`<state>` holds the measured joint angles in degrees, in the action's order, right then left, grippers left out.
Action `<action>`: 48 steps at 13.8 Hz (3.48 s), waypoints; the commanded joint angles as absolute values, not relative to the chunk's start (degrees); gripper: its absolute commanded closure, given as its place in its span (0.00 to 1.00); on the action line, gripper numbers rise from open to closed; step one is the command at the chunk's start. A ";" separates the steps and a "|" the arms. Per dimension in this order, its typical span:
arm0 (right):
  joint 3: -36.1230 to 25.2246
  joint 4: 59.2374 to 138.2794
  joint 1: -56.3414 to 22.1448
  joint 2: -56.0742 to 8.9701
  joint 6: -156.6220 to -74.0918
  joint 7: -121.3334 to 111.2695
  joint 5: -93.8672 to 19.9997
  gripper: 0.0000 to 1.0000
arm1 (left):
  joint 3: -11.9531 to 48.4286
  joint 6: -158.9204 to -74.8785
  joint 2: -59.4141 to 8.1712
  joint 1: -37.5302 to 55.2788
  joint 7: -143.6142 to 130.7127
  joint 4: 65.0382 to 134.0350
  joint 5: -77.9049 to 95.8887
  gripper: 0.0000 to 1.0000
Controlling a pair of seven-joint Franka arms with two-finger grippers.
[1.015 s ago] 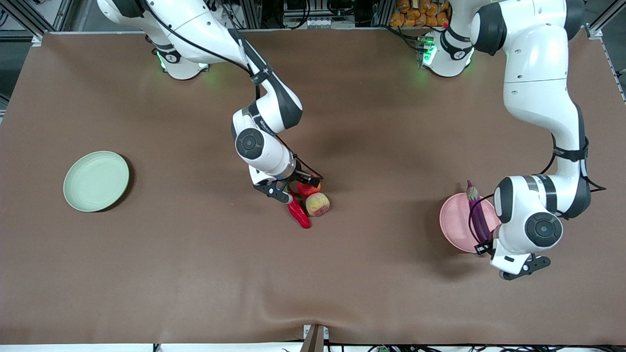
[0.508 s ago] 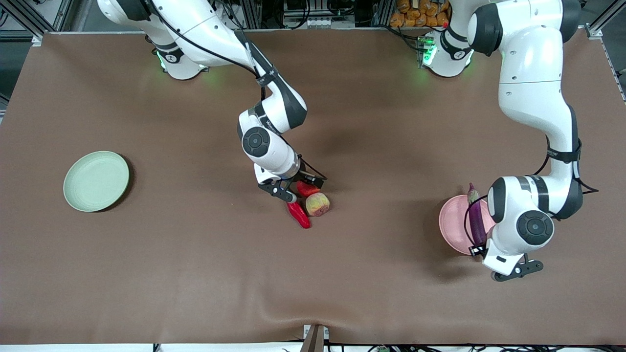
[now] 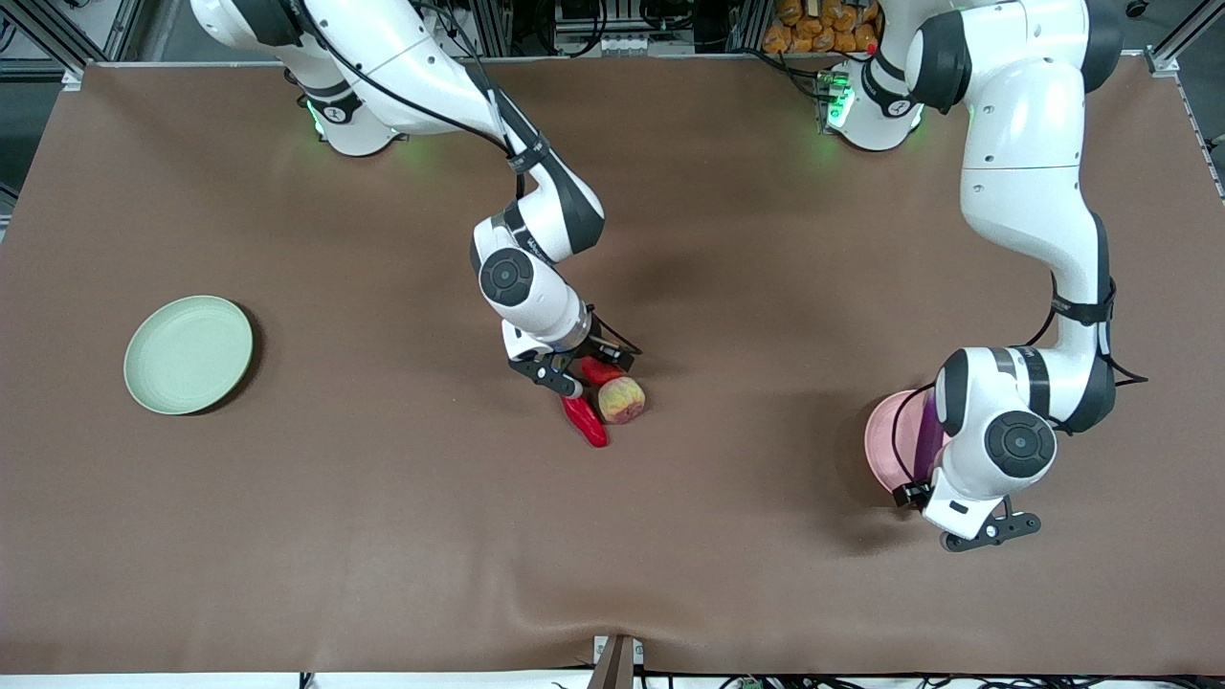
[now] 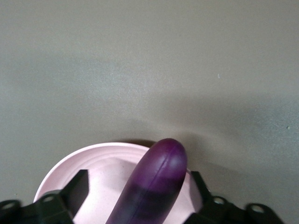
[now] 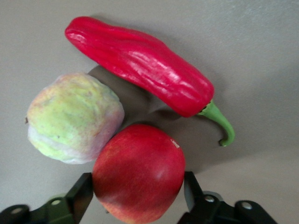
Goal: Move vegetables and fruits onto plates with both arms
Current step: 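Lower the eggplant onto the pink plate while the right gripper grasps the apple, then carry the apple to the green plate while the left gripper reaches the pepper, then release the apple on the green plate while the left gripper grasps the pepper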
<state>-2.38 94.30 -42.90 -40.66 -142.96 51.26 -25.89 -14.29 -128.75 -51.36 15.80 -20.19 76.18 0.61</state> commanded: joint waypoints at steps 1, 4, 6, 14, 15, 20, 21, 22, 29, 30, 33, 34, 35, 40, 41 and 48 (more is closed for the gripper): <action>-2.72 93.78 -43.60 -41.05 -142.74 51.15 -26.19 0.89 | -14.15 -129.02 -51.15 15.82 -20.56 75.50 -0.79 0.00; -2.72 94.39 -43.68 -40.61 -139.59 51.85 -26.28 1.00 | -14.15 -127.10 -49.06 16.00 -21.00 75.93 -0.79 0.00; -2.72 94.66 -43.33 -39.91 -136.77 54.82 -26.54 1.00 | -14.15 -124.12 -47.30 16.35 -21.18 75.94 -0.70 0.00; -3.08 91.76 -35.79 -30.78 -108.86 55.84 -26.19 1.00 | -14.15 -113.21 -42.10 27.58 -38.90 75.76 0.17 0.00; -3.34 91.84 -33.68 -29.02 -104.72 51.81 -25.93 1.00 | -14.06 -112.94 -42.10 29.34 -43.37 75.67 0.18 0.00; -4.04 93.33 -22.70 -22.25 -88.62 35.03 -13.56 1.00 | -13.89 -112.94 -42.19 38.83 -66.21 75.15 6.94 0.00; -4.13 94.82 -20.15 -20.84 -87.64 30.20 -12.49 1.00 | -13.71 -113.20 -42.27 40.24 -73.06 75.06 7.03 0.00; -4.13 97.62 -16.65 -19.09 -87.54 25.36 -10.91 1.00 | -13.62 -113.73 -42.45 42.17 -79.13 74.80 6.94 0.00; -10.00 106.78 -1.69 -17.75 -94.54 -7.94 2.98 1.00 | -13.18 -129.60 -46.83 55.27 -107.57 72.60 6.94 0.00; -12.72 107.66 0.42 -18.45 -98.05 -15.31 3.08 1.00 | -13.18 -133.90 -48.41 56.15 -107.84 72.34 6.94 0.00; -16.70 108.02 7.71 -25.12 -110.44 -38.08 2.99 1.00 | -13.80 -144.02 -54.30 57.30 -107.84 70.76 6.51 0.00; -16.70 108.02 9.21 -26.96 -112.83 -40.93 2.38 1.00 | -14.15 -145.53 -55.45 57.57 -107.49 70.58 5.72 0.00; -16.61 108.10 10.45 -28.37 -113.55 -41.48 2.11 1.00 | -14.15 -147.81 -56.42 58.53 -107.49 70.66 4.15 0.00; -16.70 108.37 10.55 -30.85 -115.05 -41.57 -0.62 0.45 | -16.60 -153.88 -59.58 61.08 -108.89 70.93 2.73 0.00; -16.61 108.11 10.46 -30.76 -114.61 -41.31 -0.70 0.00 | -17.66 -154.42 -59.85 61.78 -109.07 71.10 2.46 0.00; -16.70 92.21 6.61 -30.32 -87.92 -31.49 -4.48 0.00 | -21.00 -158.29 -63.72 63.37 -110.12 71.10 2.29 0.27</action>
